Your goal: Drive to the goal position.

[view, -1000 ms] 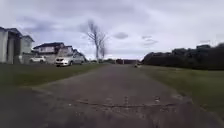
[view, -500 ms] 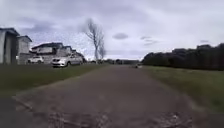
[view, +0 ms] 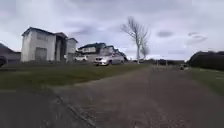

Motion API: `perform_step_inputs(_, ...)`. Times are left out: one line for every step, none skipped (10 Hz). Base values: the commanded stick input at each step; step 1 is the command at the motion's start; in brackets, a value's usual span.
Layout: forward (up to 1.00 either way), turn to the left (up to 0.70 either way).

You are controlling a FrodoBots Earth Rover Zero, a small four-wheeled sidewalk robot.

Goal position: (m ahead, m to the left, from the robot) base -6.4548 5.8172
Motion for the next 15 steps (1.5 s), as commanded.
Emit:
perform_step_inputs(0.00,0.45)
perform_step_inputs(0.00,0.45)
perform_step_inputs(0.00,0.45)
perform_step_inputs(0.00,0.45)
perform_step_inputs(0.00,0.45)
perform_step_inputs(0.00,0.45)
perform_step_inputs(0.00,0.45)
perform_step_inputs(0.00,0.45)
perform_step_inputs(0.00,0.45)
perform_step_inputs(0.00,0.45)
perform_step_inputs(0.00,0.45)
perform_step_inputs(0.00,0.45)
perform_step_inputs(0.00,0.45)
perform_step_inputs(0.00,0.45)
perform_step_inputs(0.00,0.45)
